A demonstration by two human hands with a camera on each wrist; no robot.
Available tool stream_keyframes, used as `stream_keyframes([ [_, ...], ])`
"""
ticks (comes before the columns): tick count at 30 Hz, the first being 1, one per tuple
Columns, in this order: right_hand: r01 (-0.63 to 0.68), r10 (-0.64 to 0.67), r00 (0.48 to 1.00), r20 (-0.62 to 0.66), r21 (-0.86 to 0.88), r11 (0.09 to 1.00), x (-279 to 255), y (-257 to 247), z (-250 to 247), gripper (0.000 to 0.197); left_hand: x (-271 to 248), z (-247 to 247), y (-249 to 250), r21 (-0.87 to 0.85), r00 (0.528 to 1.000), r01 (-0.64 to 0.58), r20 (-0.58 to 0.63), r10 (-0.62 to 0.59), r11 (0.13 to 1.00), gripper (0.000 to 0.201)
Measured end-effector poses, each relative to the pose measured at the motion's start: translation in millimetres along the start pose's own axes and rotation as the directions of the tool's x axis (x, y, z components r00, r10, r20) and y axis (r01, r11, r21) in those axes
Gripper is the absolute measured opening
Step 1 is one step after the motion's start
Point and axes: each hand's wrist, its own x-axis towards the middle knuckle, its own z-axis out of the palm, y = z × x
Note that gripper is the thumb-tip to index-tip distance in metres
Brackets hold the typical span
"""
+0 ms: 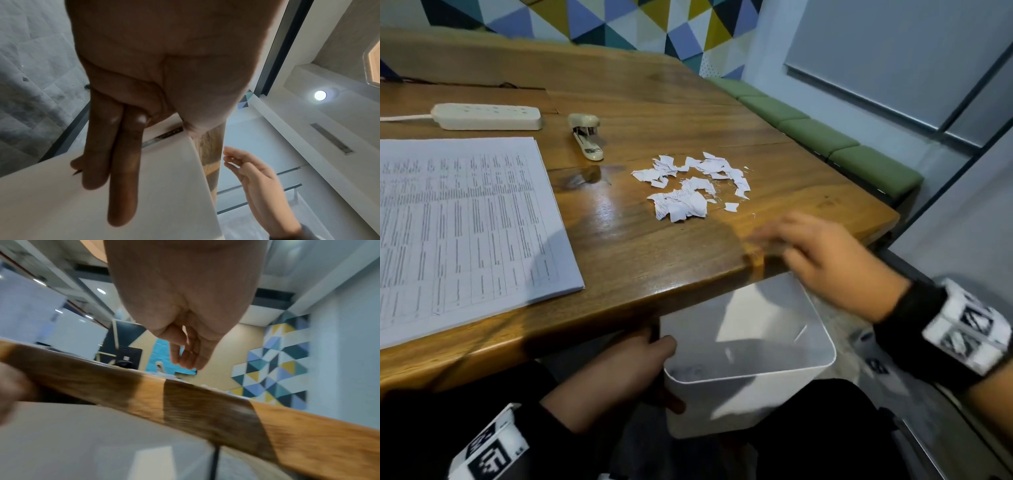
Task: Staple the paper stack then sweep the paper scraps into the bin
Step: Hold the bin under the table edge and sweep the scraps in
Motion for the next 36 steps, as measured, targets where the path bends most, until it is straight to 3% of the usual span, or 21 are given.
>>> stream_keyframes([
  [3, -0.232, 0.233, 0.973, -0.002, -0.109, 0.967, 27.5, 42.0, 0.2, 0.041, -3.3, 2.2, 3.4, 0.001, 1.000, 0.001, 0.003, -0.001, 1.000, 0.023],
  [5, -0.258, 0.268, 0.962, 0.056, -0.137, 0.956, 34.6, 51.8, 6.0, 0.039, -3.8, 3.8, 5.9, -0.025, 1.000, -0.005, 0.015, 0.006, 1.000, 0.020],
  [14, 0.021, -0.022, 0.992, 0.121, 0.016, 1.000, -26.6, -20.0, 8.5, 0.049, 1.2, 5.1, 4.3, 0.053, 0.999, -0.014, -0.043, 0.016, 0.998, 0.012],
  [20, 0.004, -0.004, 0.999, 0.039, -0.002, 1.000, -5.0, -15.6, 2.8, 0.051, 0.7, 5.0, 2.8, 0.045, 0.998, 0.002, -0.057, 0.001, 0.999, 0.008],
  [24, 0.049, -0.035, 0.989, 0.143, -0.093, 0.994, 9.2, -15.0, 11.8, 0.049, -3.6, 3.5, 5.9, 0.018, 1.000, 0.005, -0.017, -0.005, 1.000, 0.018],
  [30, 0.144, -0.154, 0.980, 0.127, 0.088, 0.986, -29.1, -21.2, 3.1, 0.038, -5.4, -4.4, 3.8, 0.023, 0.999, 0.050, 0.020, -0.050, 0.998, 0.022],
  [33, 0.040, -0.048, 0.997, 0.067, 0.120, 0.992, 6.8, 3.3, -23.1, 0.038, -4.2, -6.1, 2.0, 0.010, 0.998, 0.038, 0.054, -0.039, 0.999, 0.031],
  [36, -0.181, 0.181, 0.983, 0.027, -0.011, 0.983, 75.2, 47.6, -37.5, 0.028, -2.3, -5.7, 3.0, 0.001, 0.996, 0.032, 0.083, -0.032, 0.999, 0.038],
])
